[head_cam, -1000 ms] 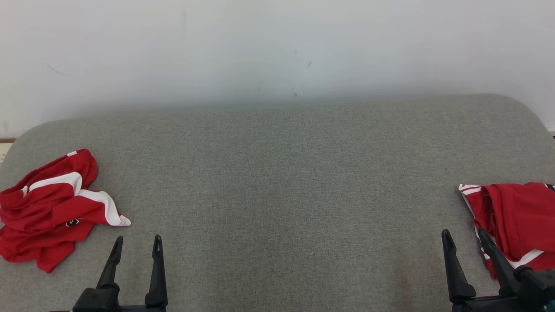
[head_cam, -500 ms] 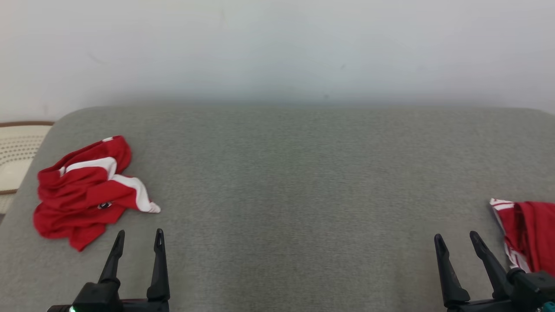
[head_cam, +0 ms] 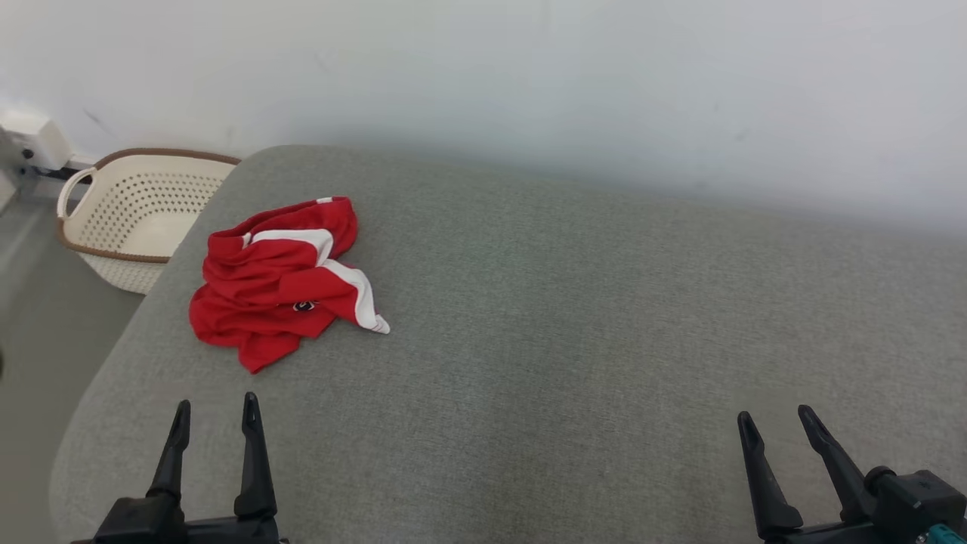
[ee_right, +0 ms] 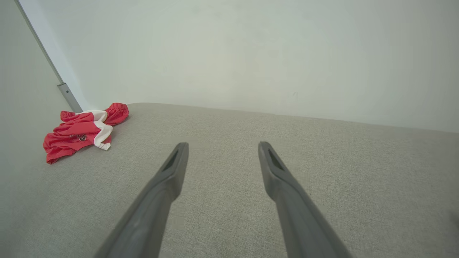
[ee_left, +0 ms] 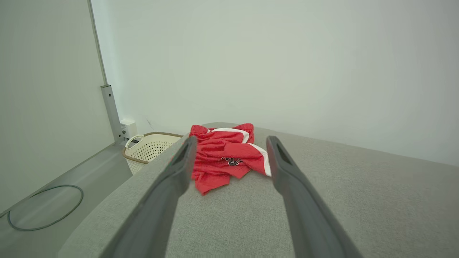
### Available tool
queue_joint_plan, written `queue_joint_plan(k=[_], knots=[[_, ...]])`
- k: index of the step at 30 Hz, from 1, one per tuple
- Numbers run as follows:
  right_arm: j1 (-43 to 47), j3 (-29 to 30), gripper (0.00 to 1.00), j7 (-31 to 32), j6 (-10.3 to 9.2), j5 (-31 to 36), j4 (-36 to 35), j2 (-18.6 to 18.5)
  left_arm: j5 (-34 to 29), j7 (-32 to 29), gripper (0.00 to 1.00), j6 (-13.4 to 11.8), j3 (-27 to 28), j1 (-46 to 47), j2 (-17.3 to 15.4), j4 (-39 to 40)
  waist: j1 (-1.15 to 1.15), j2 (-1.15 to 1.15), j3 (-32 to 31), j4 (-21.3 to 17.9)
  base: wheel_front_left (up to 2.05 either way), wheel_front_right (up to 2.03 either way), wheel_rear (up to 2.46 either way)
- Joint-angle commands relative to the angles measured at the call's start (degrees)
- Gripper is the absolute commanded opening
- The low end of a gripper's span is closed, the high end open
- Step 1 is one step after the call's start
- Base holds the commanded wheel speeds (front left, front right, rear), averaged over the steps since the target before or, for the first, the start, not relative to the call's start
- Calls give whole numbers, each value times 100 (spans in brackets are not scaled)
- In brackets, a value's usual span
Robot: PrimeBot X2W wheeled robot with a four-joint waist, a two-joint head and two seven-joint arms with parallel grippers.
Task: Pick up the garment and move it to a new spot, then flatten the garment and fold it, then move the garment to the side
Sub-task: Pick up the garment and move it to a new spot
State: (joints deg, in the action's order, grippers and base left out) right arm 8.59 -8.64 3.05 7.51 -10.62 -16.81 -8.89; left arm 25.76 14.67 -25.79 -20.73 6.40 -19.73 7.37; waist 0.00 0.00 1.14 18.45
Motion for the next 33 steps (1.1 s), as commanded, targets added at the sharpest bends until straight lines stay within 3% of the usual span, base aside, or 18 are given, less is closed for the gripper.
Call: queue_joint_plan(k=[1,12,20,26,33], knots=[[-41,3,100,0,-4,-29,13,-23,-27,26,100,26,30,-69,7,-11,0,0,40,268,0,0,0],[-101,-44,100,8,-5,-113,39,-29,-193,50,100,137,320,106,126,69,0,0,92,332,0,0,0],[-198,-8,100,32,-5,-96,-69,-57,-289,52,100,465,947,506,347,-216,0,0,331,136,0,0,0],[-376,-66,100,147,-4,-125,-241,-222,-34,20,100,727,1125,1295,371,-939,0,0,795,51,0,0,0],[-631,-97,100,250,-5,-219,-376,-493,448,-108,100,1179,1291,2514,426,-2459,0,0,1454,-179,0,0,0]])
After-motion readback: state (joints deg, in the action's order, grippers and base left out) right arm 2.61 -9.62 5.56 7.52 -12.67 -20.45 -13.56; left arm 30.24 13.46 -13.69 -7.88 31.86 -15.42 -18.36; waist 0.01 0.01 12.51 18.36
